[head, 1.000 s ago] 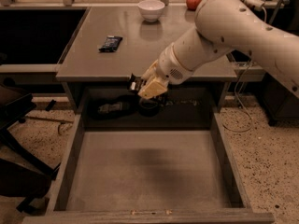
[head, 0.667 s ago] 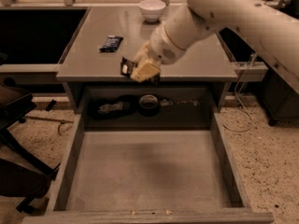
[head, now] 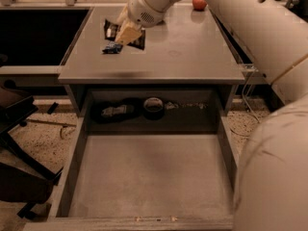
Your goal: Pick rxbar chocolate from top drawer and place on counter
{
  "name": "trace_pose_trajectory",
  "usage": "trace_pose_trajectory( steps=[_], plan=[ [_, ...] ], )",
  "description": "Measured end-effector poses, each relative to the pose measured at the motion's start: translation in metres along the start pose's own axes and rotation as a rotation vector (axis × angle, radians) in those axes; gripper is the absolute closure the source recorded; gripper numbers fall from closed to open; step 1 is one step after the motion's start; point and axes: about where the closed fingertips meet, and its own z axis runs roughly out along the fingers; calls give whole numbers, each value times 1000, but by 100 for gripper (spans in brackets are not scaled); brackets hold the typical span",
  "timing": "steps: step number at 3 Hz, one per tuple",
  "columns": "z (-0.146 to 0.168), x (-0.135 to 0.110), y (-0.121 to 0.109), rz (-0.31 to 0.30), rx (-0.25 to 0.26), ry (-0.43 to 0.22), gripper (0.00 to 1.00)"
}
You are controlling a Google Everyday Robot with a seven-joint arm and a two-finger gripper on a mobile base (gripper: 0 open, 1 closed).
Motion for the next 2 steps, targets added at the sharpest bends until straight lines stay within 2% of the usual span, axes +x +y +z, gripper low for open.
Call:
trace_pose_trajectory(
  steps=[1, 2],
  plan=[
    [11, 17, -59, 30, 116, 105, 100],
    [17, 57, -98, 103, 171, 215, 100]
  ],
)
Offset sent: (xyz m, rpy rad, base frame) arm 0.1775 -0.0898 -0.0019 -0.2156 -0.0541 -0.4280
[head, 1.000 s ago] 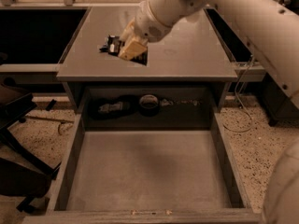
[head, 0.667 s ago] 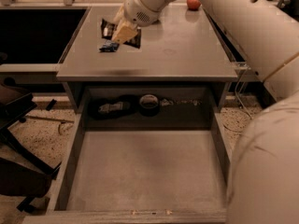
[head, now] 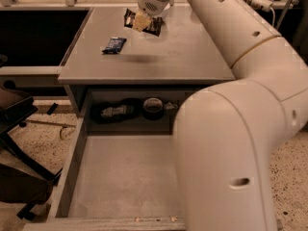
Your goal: Pick rxbar chocolate from top drawer and place on counter
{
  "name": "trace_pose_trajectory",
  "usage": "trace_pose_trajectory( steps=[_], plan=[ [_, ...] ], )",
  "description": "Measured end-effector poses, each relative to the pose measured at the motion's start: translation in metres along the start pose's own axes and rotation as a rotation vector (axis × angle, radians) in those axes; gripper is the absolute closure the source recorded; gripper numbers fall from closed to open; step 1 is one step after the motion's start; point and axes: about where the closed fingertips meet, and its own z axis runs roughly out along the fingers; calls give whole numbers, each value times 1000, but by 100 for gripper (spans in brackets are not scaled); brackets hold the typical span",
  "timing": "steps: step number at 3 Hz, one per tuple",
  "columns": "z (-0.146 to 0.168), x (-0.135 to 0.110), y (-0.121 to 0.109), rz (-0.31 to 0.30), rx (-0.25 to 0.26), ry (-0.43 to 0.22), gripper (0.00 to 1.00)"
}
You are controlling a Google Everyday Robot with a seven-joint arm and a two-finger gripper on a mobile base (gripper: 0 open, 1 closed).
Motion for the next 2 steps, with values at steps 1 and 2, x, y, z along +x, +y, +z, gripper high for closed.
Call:
trace_pose_trajectory(
  steps=[1, 2],
  plan=[
    [-2, 18, -34, 103, 113, 65, 100],
    [95, 11, -13, 181, 134, 57, 100]
  ],
)
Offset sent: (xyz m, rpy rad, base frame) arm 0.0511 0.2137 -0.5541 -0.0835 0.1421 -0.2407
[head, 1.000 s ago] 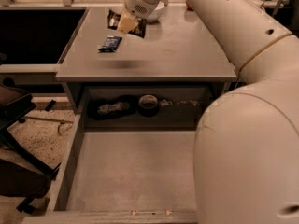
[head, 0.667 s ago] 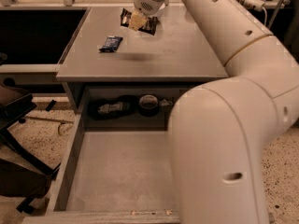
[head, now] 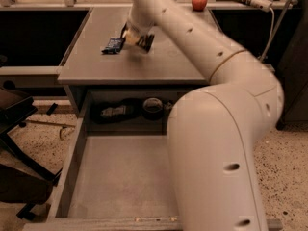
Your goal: Pick rxbar chocolate from top drawer and place on counter
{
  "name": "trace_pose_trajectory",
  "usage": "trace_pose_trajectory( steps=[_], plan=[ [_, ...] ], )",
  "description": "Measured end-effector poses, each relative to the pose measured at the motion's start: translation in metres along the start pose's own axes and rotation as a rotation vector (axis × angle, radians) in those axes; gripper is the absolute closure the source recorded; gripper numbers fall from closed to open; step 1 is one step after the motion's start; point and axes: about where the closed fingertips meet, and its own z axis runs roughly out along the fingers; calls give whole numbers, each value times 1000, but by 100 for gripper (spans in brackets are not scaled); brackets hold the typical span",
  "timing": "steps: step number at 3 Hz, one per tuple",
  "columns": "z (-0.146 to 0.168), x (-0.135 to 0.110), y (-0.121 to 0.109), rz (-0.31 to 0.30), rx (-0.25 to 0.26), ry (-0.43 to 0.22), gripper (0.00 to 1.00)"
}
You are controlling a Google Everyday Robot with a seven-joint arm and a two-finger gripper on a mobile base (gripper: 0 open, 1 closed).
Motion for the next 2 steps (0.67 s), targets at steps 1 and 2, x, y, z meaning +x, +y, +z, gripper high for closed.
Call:
trace_pose_trajectory(
  steps=[1, 2],
  plan=[
    [48, 4, 29, 13, -23, 17, 100],
    [43, 0, 25, 13, -24, 17, 100]
  ],
)
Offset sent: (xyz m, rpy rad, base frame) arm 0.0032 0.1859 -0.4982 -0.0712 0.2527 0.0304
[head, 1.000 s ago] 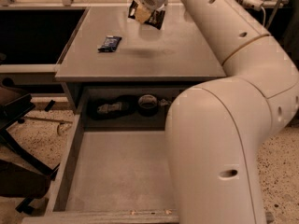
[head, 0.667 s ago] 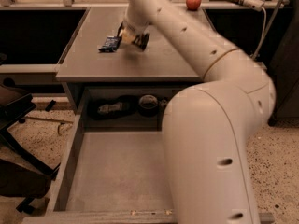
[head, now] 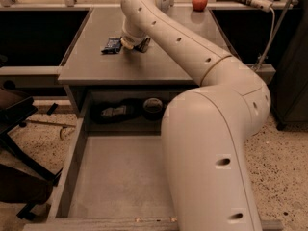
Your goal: Pick rxbar chocolate from top drawer and place on counter
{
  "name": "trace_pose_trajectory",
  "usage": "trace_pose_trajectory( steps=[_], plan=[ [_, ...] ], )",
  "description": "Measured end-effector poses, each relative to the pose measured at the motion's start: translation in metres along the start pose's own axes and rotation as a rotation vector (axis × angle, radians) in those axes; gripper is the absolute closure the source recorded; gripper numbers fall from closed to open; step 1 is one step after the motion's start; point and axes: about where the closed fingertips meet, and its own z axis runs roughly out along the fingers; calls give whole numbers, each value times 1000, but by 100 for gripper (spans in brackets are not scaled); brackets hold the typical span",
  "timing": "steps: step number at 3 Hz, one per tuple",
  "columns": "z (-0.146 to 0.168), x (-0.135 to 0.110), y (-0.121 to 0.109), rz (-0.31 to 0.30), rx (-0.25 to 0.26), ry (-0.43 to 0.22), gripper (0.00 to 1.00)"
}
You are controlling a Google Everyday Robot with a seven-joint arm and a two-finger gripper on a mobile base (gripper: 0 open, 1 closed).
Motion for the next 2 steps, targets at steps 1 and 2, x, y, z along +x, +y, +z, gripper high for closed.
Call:
trace_pose_trajectory(
  steps=[1, 2],
  plan=[
    [0, 0, 0, 0, 0, 0, 82],
    [0, 0, 0, 0, 0, 0, 58]
  ],
)
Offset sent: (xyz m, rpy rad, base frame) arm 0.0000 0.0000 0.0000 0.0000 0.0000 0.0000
